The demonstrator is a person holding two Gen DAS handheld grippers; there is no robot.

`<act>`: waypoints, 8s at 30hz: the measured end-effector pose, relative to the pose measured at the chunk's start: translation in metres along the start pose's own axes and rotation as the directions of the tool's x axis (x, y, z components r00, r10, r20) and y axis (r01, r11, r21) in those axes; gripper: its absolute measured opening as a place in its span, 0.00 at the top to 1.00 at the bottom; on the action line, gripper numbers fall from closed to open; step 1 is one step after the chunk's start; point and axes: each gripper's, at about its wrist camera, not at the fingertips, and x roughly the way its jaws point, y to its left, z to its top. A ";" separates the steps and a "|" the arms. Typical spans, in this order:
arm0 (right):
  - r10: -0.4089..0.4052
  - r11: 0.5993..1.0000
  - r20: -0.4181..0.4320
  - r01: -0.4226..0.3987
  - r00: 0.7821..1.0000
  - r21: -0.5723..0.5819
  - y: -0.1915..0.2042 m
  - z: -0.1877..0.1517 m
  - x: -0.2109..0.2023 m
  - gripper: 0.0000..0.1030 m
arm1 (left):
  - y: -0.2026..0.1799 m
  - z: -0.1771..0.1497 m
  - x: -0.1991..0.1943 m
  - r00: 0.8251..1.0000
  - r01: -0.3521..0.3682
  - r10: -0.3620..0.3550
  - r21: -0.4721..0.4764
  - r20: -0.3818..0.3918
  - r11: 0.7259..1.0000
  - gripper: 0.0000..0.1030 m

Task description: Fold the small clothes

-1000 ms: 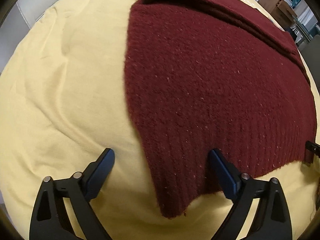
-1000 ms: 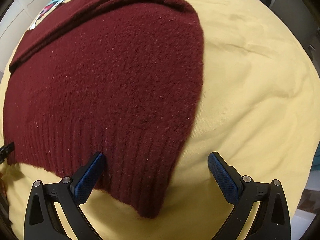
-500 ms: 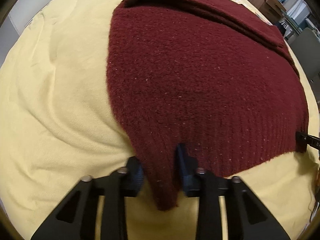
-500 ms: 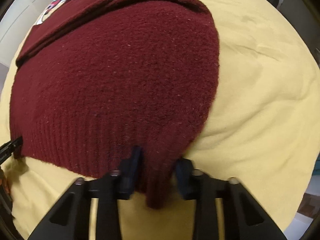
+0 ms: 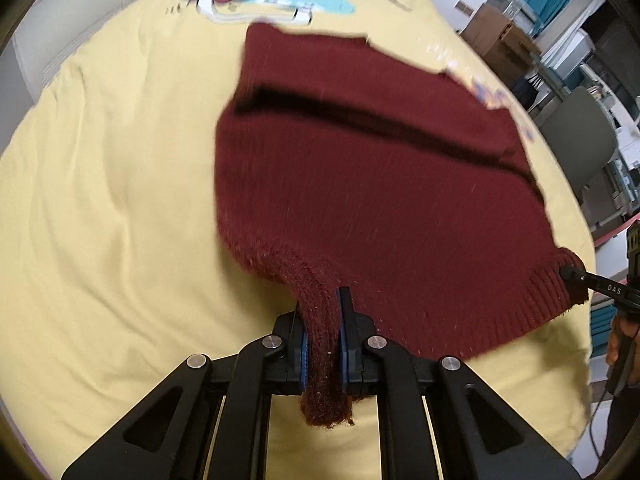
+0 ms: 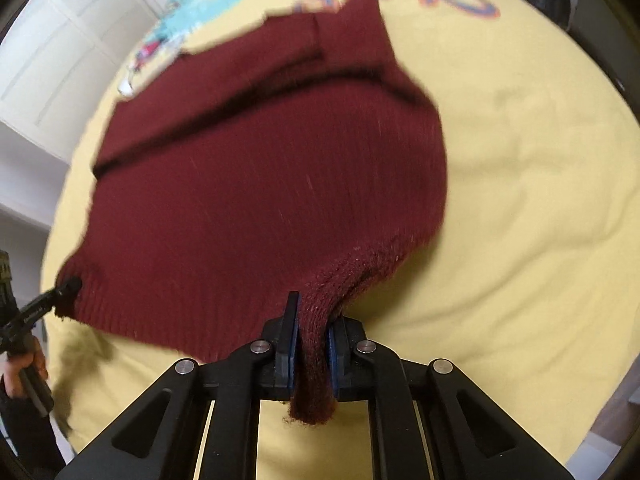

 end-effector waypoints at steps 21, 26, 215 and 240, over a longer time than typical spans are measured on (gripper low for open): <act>0.039 0.994 0.326 -0.071 0.945 0.085 -0.003 0.206 0.009 0.90 | 0.011 0.197 0.016 0.974 -0.093 0.100 -0.044 0.203 0.995 0.91; -0.019 0.996 0.200 0.001 0.980 0.091 -0.004 0.250 0.062 0.90 | 0.016 0.226 0.071 0.970 -0.214 0.216 -0.024 0.113 0.976 0.91; 0.033 0.998 0.008 -0.033 0.999 0.060 -0.020 0.218 0.030 0.79 | -0.101 0.129 0.055 0.999 0.015 -0.015 0.011 0.050 1.000 0.01; -0.108 0.994 -0.014 0.108 0.994 0.028 -0.051 0.189 0.030 0.18 | -0.139 0.180 0.098 0.998 -0.043 0.046 0.064 -0.036 0.997 0.01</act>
